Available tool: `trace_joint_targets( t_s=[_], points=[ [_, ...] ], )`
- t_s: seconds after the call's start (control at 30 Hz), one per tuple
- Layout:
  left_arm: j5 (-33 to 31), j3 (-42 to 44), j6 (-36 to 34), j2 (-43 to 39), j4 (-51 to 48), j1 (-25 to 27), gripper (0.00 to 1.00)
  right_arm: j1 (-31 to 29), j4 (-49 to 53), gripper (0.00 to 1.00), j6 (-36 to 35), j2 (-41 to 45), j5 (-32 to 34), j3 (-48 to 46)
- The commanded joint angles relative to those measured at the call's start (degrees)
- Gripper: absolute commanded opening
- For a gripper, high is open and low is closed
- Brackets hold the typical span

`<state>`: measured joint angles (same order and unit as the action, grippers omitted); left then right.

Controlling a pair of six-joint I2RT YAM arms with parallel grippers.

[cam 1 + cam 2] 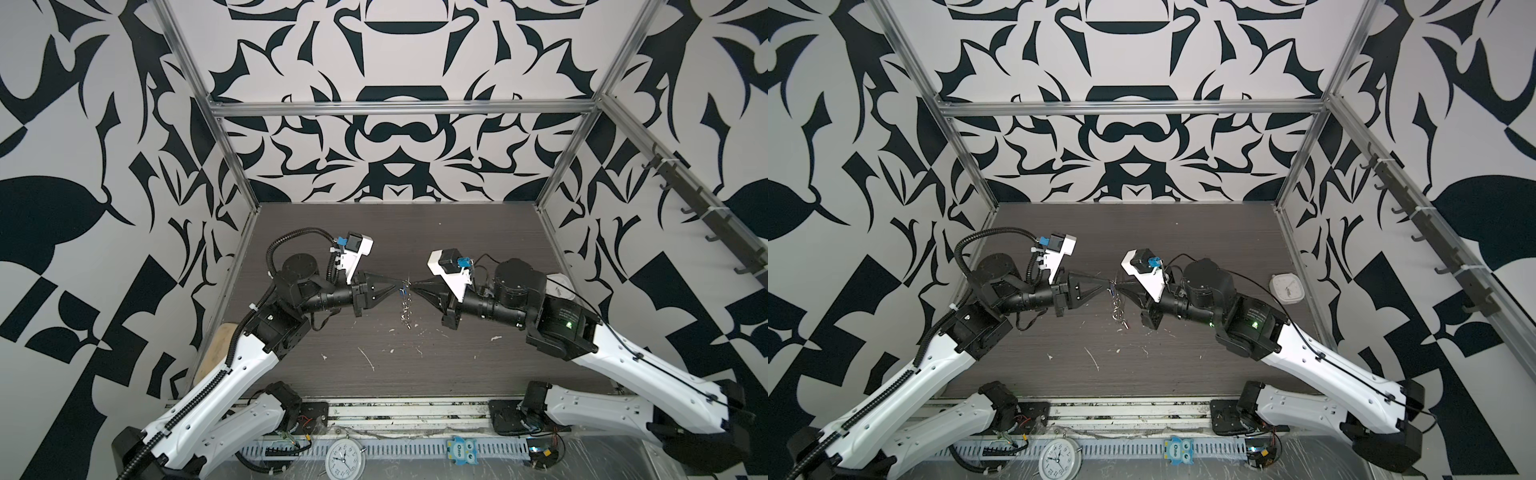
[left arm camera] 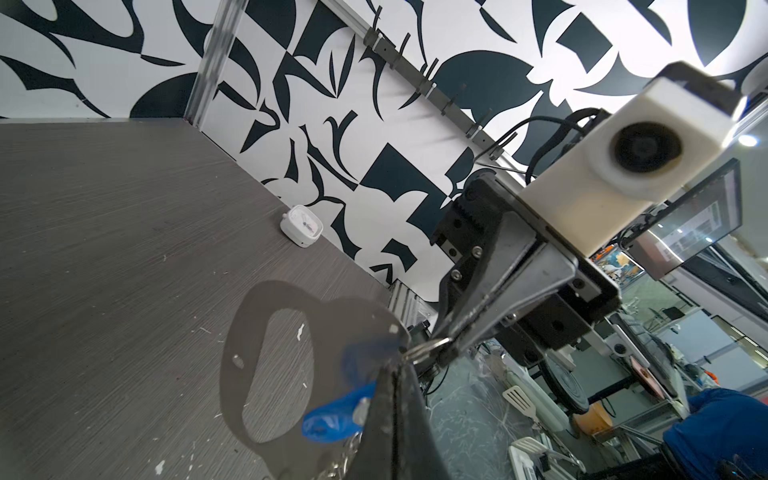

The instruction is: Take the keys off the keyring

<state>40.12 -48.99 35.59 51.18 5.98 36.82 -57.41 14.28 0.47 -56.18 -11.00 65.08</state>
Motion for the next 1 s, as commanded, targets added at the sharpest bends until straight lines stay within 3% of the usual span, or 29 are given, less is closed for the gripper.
trace_joint_targets(
  t_s=[0.0, 0.33, 0.83, 0.97],
  points=[
    [0.8, 2.2, 3.3, 0.3, 5.3, -0.4, 0.0, -0.6, -9.5, 0.0, 1.4, 1.9, -3.7, 1.0],
    [0.3, 4.8, 7.0, 1.3, 13.5, -0.5, 0.03, -0.6, -12.0, 0.0, 3.3, 2.7, -2.7, 0.5],
    [3.4, 7.7, 16.0, 4.6, 27.2, -1.8, 0.0, -0.6, -18.5, 0.0, 4.6, 3.7, -1.3, -1.2],
    [1.8, 8.0, 15.6, 4.5, 26.6, -1.9, 0.0, -0.6, -18.2, 0.0, 4.6, 4.0, 0.1, -1.4]
  ],
)
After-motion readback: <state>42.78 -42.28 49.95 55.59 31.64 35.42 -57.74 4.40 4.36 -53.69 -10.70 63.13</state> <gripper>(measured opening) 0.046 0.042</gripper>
